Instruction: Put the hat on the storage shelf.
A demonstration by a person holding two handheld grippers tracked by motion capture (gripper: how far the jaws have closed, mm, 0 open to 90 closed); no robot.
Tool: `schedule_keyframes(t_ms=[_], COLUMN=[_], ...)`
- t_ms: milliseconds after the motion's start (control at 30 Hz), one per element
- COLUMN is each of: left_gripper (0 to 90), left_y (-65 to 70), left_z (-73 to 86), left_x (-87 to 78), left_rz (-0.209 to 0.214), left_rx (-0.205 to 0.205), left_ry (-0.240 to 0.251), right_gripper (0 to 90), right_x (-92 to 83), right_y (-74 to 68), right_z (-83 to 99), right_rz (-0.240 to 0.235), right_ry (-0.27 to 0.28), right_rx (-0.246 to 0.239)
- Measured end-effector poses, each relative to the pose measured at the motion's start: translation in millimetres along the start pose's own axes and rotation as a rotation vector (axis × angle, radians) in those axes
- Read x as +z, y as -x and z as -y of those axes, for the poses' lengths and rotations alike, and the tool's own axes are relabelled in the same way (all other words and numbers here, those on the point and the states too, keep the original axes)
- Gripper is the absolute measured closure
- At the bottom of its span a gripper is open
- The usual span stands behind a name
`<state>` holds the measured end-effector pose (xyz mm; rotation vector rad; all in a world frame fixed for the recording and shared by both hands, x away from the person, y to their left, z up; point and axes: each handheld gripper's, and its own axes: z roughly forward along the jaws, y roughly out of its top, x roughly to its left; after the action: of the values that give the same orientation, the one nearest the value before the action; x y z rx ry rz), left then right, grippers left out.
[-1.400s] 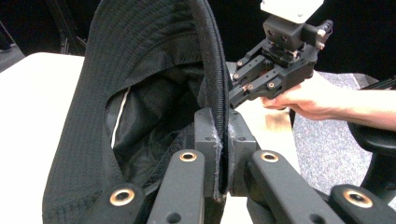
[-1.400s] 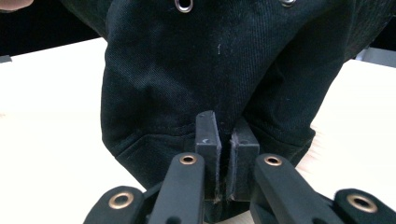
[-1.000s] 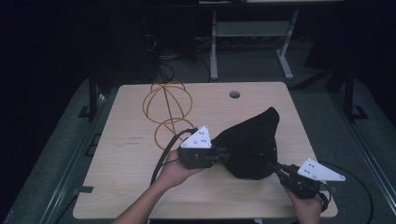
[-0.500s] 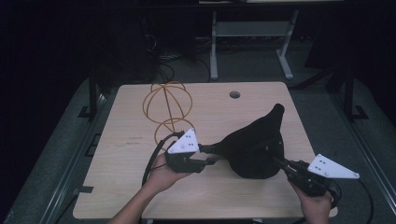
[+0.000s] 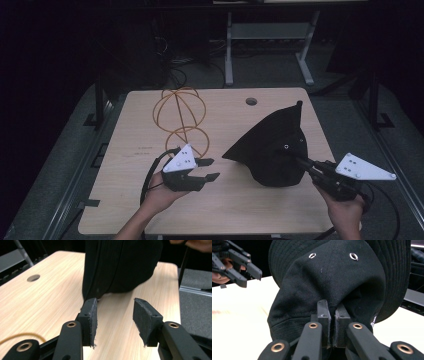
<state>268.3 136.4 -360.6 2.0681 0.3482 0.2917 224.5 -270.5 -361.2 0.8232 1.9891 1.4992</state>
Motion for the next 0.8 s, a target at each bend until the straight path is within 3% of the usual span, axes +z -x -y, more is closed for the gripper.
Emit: schedule_keyframes(t_ms=[333, 800], left_gripper=[52.1, 49.2], left_y=[-3.8, -7.2], left_z=[28.1, 50.7], left_x=[-9.0, -13.2], left_rz=[-0.030, -0.056], left_rx=[-0.050, -0.088], left_ry=[-0.010, -0.022], right_gripper=[85.7, 85.7], right_x=[-3.0, 3.9], right_y=[2.9, 3.1], right_z=[-19.1, -47.2], right_rz=[0.006, -0.014], right_ry=[0.019, 0.035], right_rx=[-0.021, -0.068])
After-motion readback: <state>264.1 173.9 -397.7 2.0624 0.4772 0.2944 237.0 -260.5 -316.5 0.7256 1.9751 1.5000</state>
